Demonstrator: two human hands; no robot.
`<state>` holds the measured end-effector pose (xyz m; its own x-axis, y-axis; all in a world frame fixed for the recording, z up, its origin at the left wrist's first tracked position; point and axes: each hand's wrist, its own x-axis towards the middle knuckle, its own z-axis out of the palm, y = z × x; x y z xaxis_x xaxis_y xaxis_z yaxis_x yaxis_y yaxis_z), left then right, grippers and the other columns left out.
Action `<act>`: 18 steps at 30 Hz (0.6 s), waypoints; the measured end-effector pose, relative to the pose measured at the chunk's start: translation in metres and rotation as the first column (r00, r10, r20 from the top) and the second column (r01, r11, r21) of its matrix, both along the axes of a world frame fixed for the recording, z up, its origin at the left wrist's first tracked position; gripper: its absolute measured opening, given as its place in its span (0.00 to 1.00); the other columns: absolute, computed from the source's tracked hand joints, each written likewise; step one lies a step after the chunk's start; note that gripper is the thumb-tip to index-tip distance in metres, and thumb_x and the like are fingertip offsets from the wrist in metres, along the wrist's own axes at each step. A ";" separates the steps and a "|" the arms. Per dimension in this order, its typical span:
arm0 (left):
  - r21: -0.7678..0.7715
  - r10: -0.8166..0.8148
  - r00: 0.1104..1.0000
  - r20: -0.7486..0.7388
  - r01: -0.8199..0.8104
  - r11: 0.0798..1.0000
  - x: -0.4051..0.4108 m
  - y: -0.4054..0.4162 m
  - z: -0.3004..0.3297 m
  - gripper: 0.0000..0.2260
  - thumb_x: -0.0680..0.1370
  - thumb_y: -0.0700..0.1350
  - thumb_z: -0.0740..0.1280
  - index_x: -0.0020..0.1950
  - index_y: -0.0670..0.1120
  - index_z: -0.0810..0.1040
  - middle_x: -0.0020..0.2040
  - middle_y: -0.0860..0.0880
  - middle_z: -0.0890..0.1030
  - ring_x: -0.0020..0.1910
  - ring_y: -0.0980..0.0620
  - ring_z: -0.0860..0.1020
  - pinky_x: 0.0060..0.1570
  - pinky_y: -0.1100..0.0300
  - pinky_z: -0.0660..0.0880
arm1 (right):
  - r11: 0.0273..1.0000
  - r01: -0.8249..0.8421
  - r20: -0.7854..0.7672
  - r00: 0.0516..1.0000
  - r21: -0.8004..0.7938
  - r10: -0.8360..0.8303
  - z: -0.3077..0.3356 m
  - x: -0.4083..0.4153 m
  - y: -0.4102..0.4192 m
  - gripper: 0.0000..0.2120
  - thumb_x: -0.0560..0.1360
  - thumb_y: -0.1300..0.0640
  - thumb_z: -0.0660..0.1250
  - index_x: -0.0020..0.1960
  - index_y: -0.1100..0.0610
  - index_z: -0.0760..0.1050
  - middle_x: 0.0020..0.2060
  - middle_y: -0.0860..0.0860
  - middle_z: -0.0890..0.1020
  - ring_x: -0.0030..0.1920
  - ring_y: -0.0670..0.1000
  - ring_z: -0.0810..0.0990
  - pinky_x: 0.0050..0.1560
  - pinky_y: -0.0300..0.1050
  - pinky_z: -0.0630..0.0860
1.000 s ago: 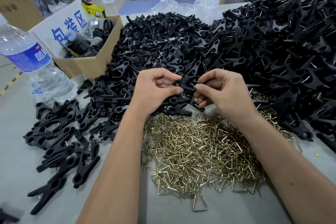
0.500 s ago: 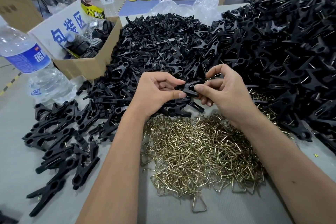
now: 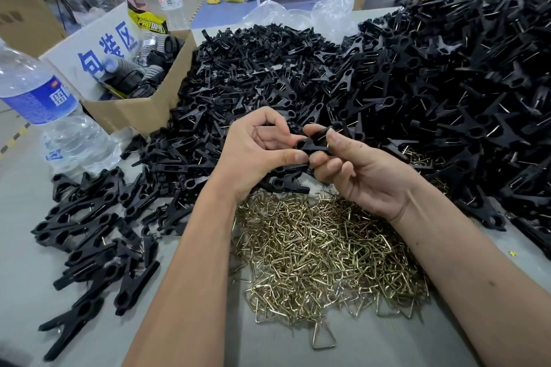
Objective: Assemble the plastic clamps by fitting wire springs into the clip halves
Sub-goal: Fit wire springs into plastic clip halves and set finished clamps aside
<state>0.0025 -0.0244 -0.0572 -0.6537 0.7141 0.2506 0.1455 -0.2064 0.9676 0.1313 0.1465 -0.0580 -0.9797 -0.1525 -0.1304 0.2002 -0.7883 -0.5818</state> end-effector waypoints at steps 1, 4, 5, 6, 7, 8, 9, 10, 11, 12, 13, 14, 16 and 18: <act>0.009 -0.003 1.000 0.016 0.003 1.000 0.000 0.000 0.000 0.18 0.64 0.35 0.82 0.48 0.43 0.78 0.45 0.41 0.88 0.47 0.47 0.87 0.43 0.59 0.83 | 0.996 -0.014 0.008 1.000 -0.091 0.014 0.000 0.000 0.000 0.19 0.69 0.61 0.80 0.60 0.60 0.84 0.40 0.58 0.79 0.34 0.47 0.80 0.27 0.33 0.79; 0.027 0.034 0.999 0.006 -0.034 0.999 0.000 0.002 -0.002 0.15 0.64 0.36 0.82 0.46 0.45 0.82 0.45 0.42 0.88 0.45 0.49 0.87 0.44 0.59 0.83 | 0.972 -0.011 0.027 0.999 -0.234 0.018 0.002 -0.001 0.002 0.15 0.72 0.63 0.76 0.58 0.62 0.84 0.38 0.57 0.75 0.31 0.46 0.78 0.24 0.33 0.77; 0.030 0.058 0.998 -0.016 -0.058 0.998 0.000 0.003 -0.003 0.15 0.63 0.36 0.82 0.45 0.46 0.82 0.43 0.43 0.88 0.44 0.50 0.87 0.44 0.59 0.83 | 0.970 -0.002 0.034 0.999 -0.242 0.011 0.002 -0.001 0.003 0.12 0.73 0.62 0.73 0.57 0.62 0.83 0.38 0.56 0.75 0.31 0.46 0.78 0.24 0.33 0.76; 0.032 0.077 0.996 -0.037 -0.075 0.997 0.000 0.005 -0.005 0.15 0.63 0.37 0.82 0.44 0.47 0.82 0.42 0.44 0.88 0.43 0.51 0.87 0.44 0.59 0.82 | 0.969 0.002 0.039 0.999 -0.246 0.008 0.003 0.000 0.003 0.11 0.74 0.61 0.70 0.56 0.61 0.83 0.38 0.56 0.75 0.30 0.46 0.77 0.24 0.32 0.76; 0.032 0.084 0.995 -0.049 -0.083 0.996 0.001 0.006 -0.005 0.15 0.63 0.37 0.83 0.43 0.47 0.82 0.41 0.44 0.88 0.41 0.52 0.87 0.43 0.60 0.82 | 0.969 0.005 0.045 0.999 -0.246 0.006 0.003 0.000 0.003 0.10 0.75 0.61 0.69 0.55 0.61 0.83 0.37 0.55 0.74 0.30 0.46 0.77 0.24 0.32 0.76; 0.030 0.082 0.995 -0.052 -0.081 0.996 0.001 0.006 -0.005 0.14 0.63 0.37 0.83 0.43 0.47 0.82 0.40 0.44 0.87 0.41 0.52 0.87 0.43 0.60 0.82 | 0.970 0.009 0.053 0.999 -0.244 0.004 0.004 0.000 0.004 0.10 0.75 0.60 0.68 0.54 0.61 0.83 0.37 0.55 0.74 0.29 0.45 0.77 0.24 0.32 0.76; 0.026 0.075 0.996 -0.051 -0.074 0.997 0.002 0.007 -0.005 0.14 0.64 0.37 0.82 0.43 0.47 0.82 0.41 0.44 0.87 0.41 0.52 0.87 0.43 0.60 0.82 | 0.970 0.016 0.063 0.998 -0.242 0.000 0.004 0.001 0.004 0.09 0.76 0.60 0.68 0.54 0.61 0.82 0.36 0.55 0.74 0.29 0.45 0.77 0.23 0.32 0.75; 0.023 0.067 0.996 -0.051 -0.065 0.998 0.002 0.006 -0.005 0.14 0.65 0.36 0.82 0.44 0.46 0.81 0.41 0.44 0.88 0.41 0.51 0.87 0.43 0.59 0.82 | 0.970 0.022 0.072 0.997 -0.241 -0.005 0.003 0.000 0.005 0.09 0.76 0.60 0.68 0.54 0.61 0.82 0.36 0.55 0.74 0.29 0.45 0.76 0.23 0.32 0.75; 0.023 0.060 0.997 -0.053 -0.059 0.998 0.002 0.006 -0.005 0.14 0.66 0.34 0.81 0.45 0.45 0.81 0.42 0.44 0.88 0.42 0.50 0.87 0.44 0.59 0.82 | 0.970 0.028 0.079 0.997 -0.241 -0.009 0.003 0.000 0.006 0.09 0.76 0.60 0.68 0.54 0.61 0.82 0.35 0.55 0.74 0.28 0.45 0.76 0.23 0.32 0.75; 0.026 0.058 0.997 -0.057 -0.056 0.998 0.002 0.006 -0.004 0.14 0.67 0.33 0.80 0.46 0.44 0.81 0.43 0.43 0.88 0.43 0.50 0.87 0.45 0.58 0.82 | 0.969 0.031 0.085 0.996 -0.243 -0.011 0.002 0.000 0.007 0.08 0.76 0.61 0.68 0.54 0.60 0.81 0.35 0.55 0.74 0.28 0.45 0.76 0.22 0.32 0.75; 0.029 0.061 0.996 -0.063 -0.059 0.998 0.002 0.006 -0.004 0.14 0.68 0.32 0.80 0.46 0.43 0.81 0.43 0.43 0.88 0.43 0.49 0.87 0.46 0.57 0.83 | 0.968 0.034 0.090 0.996 -0.250 -0.012 0.001 0.001 0.008 0.08 0.75 0.62 0.68 0.54 0.60 0.81 0.35 0.55 0.74 0.27 0.45 0.76 0.22 0.32 0.74; 0.031 0.071 0.995 -0.074 -0.069 0.997 0.003 0.006 -0.003 0.13 0.69 0.31 0.79 0.47 0.43 0.81 0.44 0.43 0.88 0.44 0.49 0.87 0.47 0.57 0.83 | 0.966 0.034 0.090 0.996 -0.255 -0.011 0.000 0.001 0.009 0.08 0.76 0.62 0.68 0.53 0.60 0.81 0.34 0.55 0.74 0.27 0.45 0.76 0.22 0.32 0.74; 0.035 0.105 0.989 -0.101 -0.102 0.994 0.005 0.009 -0.002 0.13 0.69 0.30 0.79 0.47 0.43 0.81 0.44 0.43 0.88 0.44 0.49 0.87 0.48 0.57 0.83 | 0.980 0.042 0.065 0.997 -0.196 -0.030 0.000 0.002 0.010 0.07 0.78 0.62 0.67 0.53 0.60 0.82 0.35 0.54 0.74 0.27 0.44 0.75 0.22 0.31 0.74; 0.039 0.158 0.977 -0.140 -0.154 0.987 0.007 0.012 0.001 0.13 0.70 0.30 0.79 0.48 0.43 0.81 0.44 0.44 0.88 0.45 0.49 0.87 0.48 0.58 0.83 | 0.995 0.102 0.010 0.995 -0.023 -0.101 0.003 0.001 0.009 0.10 0.79 0.59 0.65 0.52 0.58 0.85 0.35 0.53 0.74 0.28 0.42 0.74 0.22 0.30 0.73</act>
